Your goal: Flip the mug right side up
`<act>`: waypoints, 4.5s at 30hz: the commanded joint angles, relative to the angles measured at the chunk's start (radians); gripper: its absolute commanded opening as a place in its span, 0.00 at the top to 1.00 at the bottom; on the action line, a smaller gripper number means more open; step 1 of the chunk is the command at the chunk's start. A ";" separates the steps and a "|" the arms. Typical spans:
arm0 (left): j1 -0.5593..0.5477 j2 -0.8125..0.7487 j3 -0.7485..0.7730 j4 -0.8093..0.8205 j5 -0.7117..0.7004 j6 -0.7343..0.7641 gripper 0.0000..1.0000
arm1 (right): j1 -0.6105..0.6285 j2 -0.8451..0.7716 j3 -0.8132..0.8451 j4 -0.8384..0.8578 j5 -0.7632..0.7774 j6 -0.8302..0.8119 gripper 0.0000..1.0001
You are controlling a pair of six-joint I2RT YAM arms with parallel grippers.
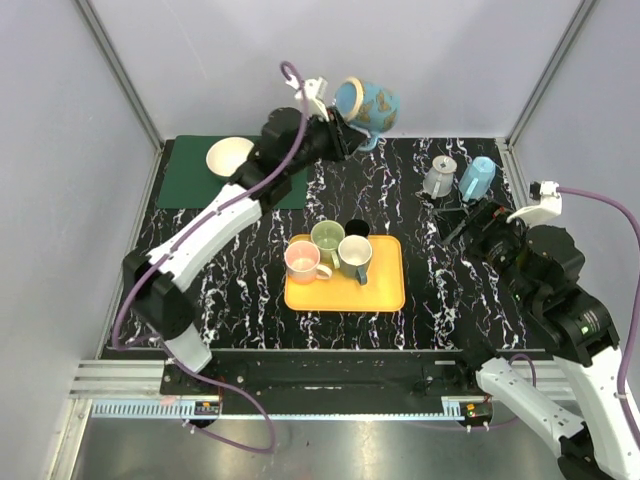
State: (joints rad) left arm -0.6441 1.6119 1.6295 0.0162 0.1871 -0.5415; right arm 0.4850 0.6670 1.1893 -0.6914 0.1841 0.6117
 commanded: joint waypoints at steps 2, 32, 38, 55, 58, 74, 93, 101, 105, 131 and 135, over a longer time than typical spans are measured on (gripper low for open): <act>-0.020 0.217 0.237 -0.284 -0.242 0.224 1.00 | 0.000 0.005 0.084 -0.132 0.195 -0.067 0.00; 0.147 0.597 0.417 -0.286 -0.388 0.426 1.00 | 0.000 0.137 -0.013 -0.051 0.167 -0.075 0.01; 0.152 0.625 0.412 -0.262 -0.373 0.434 1.00 | -0.002 0.174 -0.022 -0.016 0.160 -0.075 0.01; 0.153 0.642 0.280 -0.216 -0.316 0.394 1.00 | 0.000 0.187 -0.082 0.013 0.147 -0.070 0.01; 0.153 0.614 0.257 -0.211 -0.316 0.382 0.80 | 0.000 0.186 -0.091 0.013 0.140 -0.067 0.00; 0.106 0.185 0.066 -0.105 -0.497 0.365 0.29 | 0.000 0.272 -0.149 0.038 0.051 -0.112 0.02; 0.064 -0.780 -0.775 -0.220 -0.382 0.029 0.01 | 0.200 0.580 -0.172 0.164 -0.113 -0.279 0.06; 0.064 -0.968 -0.918 -0.279 -0.360 0.003 0.01 | 0.259 0.641 -0.163 0.109 -0.126 -0.342 0.11; 0.064 -1.003 -0.959 -0.286 -0.362 -0.006 0.01 | 0.276 0.667 -0.163 0.102 -0.126 -0.355 0.14; 0.064 -1.038 -0.993 -0.332 -0.382 -0.011 0.01 | 0.279 0.859 -0.096 0.153 -0.089 -0.379 0.50; 0.064 -1.038 -0.994 -0.334 -0.385 -0.012 0.01 | 0.280 0.862 -0.096 0.155 -0.090 -0.379 0.65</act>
State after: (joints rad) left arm -0.5800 0.5831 0.6437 -0.3439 -0.1921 -0.5503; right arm 0.7574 1.5154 1.0618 -0.5770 0.0685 0.2424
